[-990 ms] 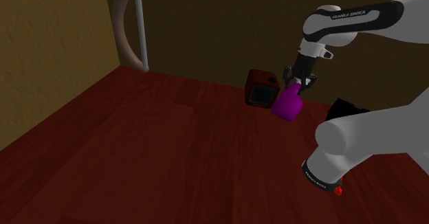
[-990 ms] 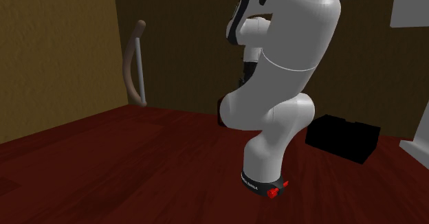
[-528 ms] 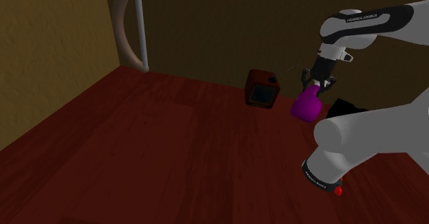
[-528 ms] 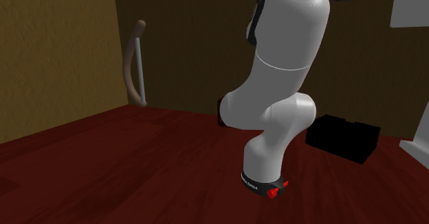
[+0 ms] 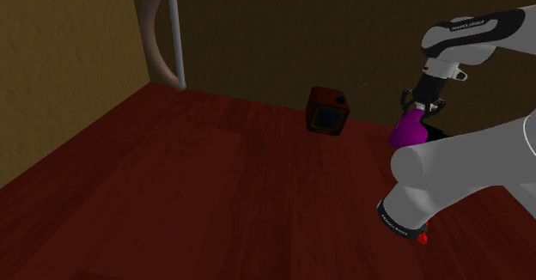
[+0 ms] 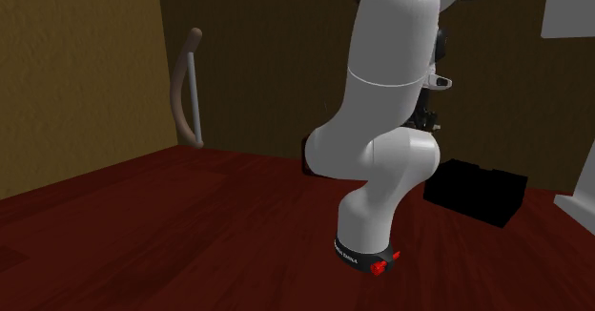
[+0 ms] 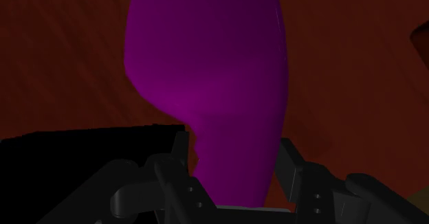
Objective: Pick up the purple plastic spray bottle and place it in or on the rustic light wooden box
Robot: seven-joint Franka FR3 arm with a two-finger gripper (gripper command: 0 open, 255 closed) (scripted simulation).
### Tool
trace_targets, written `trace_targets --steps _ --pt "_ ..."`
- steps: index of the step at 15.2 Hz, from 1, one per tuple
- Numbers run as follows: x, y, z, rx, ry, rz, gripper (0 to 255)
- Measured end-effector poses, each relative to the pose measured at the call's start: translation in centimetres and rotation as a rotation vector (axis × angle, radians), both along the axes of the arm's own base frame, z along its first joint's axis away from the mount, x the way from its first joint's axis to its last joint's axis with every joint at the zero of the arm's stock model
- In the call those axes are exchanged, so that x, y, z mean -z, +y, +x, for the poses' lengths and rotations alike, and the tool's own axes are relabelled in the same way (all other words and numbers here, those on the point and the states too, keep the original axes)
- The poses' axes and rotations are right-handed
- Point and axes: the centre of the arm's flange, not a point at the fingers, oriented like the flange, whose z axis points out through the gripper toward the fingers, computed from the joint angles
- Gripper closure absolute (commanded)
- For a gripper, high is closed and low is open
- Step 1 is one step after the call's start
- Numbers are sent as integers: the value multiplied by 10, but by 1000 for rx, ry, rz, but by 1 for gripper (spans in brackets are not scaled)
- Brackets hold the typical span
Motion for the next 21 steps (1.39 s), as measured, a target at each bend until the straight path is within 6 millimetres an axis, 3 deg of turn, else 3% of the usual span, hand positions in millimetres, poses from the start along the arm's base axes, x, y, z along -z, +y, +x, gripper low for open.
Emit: trace_targets --steps 15,21 --pt "-2 -142 -134 1 0 0 255" --pt "23 -149 -144 -1 1 0 255"
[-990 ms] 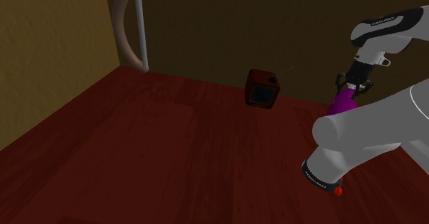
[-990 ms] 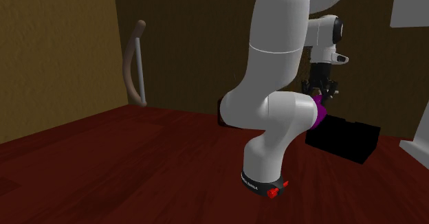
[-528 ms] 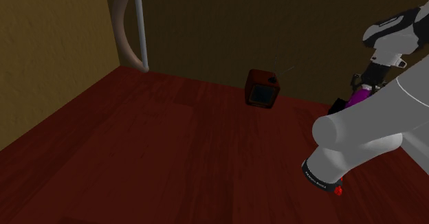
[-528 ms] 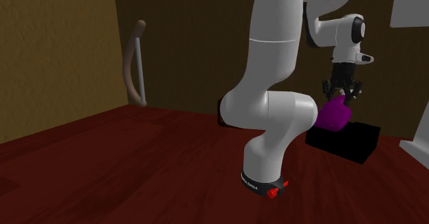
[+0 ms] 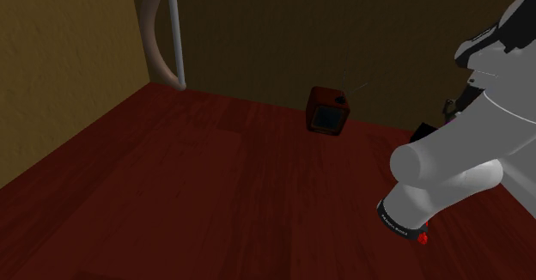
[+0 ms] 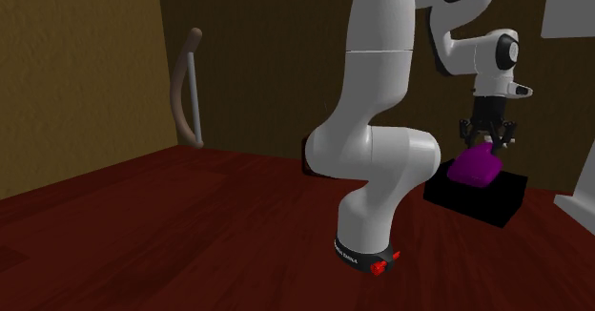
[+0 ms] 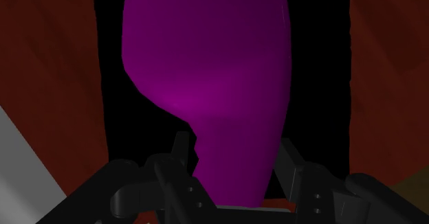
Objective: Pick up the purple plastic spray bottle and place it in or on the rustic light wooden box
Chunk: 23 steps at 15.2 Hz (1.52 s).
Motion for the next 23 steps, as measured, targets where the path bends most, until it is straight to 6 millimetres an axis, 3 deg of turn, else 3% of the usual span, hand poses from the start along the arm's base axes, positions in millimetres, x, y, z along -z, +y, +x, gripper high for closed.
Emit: trace_targets --steps 8,14,15,21,23 --pt "42 1 -1 0 0 0 255" --pt "46 0 -1 0 0 -1 255" --pt "46 0 -1 0 0 -1 0" --pt "47 0 -1 0 0 0 0" --pt "33 -3 1 0 0 -1 0"
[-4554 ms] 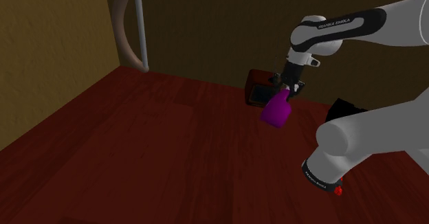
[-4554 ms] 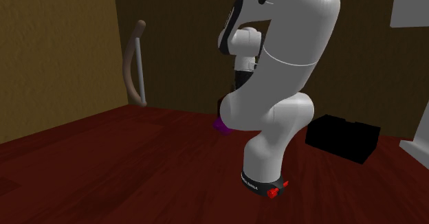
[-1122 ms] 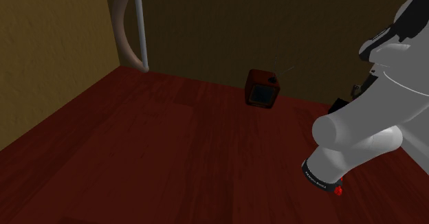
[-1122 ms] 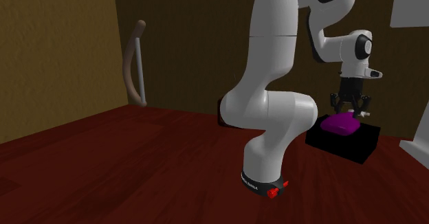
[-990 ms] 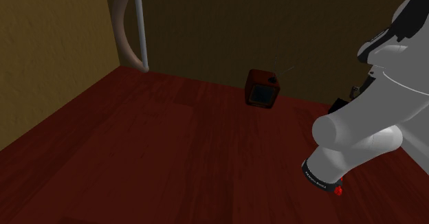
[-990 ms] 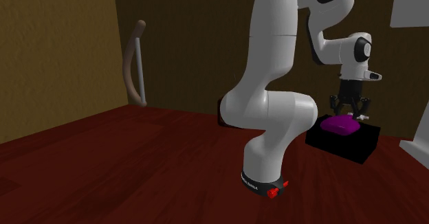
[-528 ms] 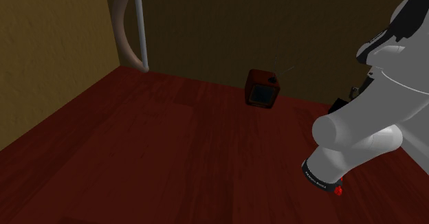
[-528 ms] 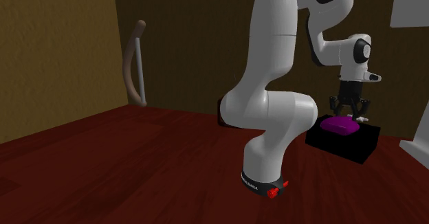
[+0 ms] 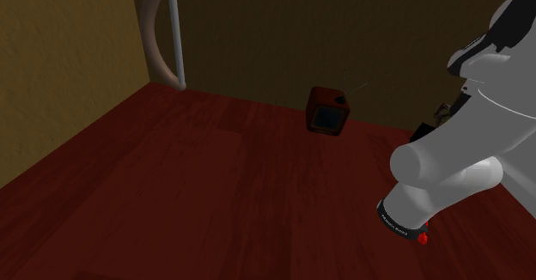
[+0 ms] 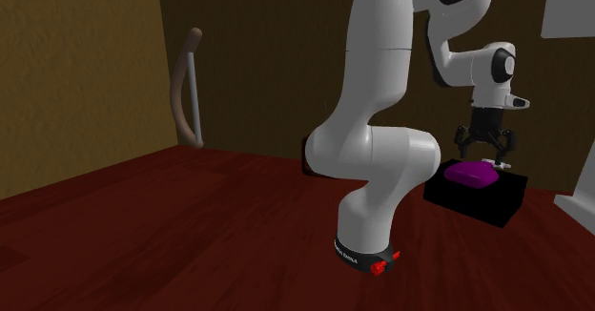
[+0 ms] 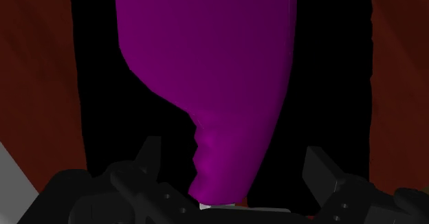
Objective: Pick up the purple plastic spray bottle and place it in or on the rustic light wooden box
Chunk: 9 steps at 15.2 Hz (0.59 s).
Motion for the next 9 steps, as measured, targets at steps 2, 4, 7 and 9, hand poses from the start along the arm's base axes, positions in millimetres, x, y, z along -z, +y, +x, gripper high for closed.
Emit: trace_targets --steps 2,4,7,9 --pt "-24 -4 3 0 0 -1 0" --pt "-32 -5 2 0 0 0 0" --pt "-35 -5 2 0 0 1 0" --pt "-35 -5 2 0 0 1 0"
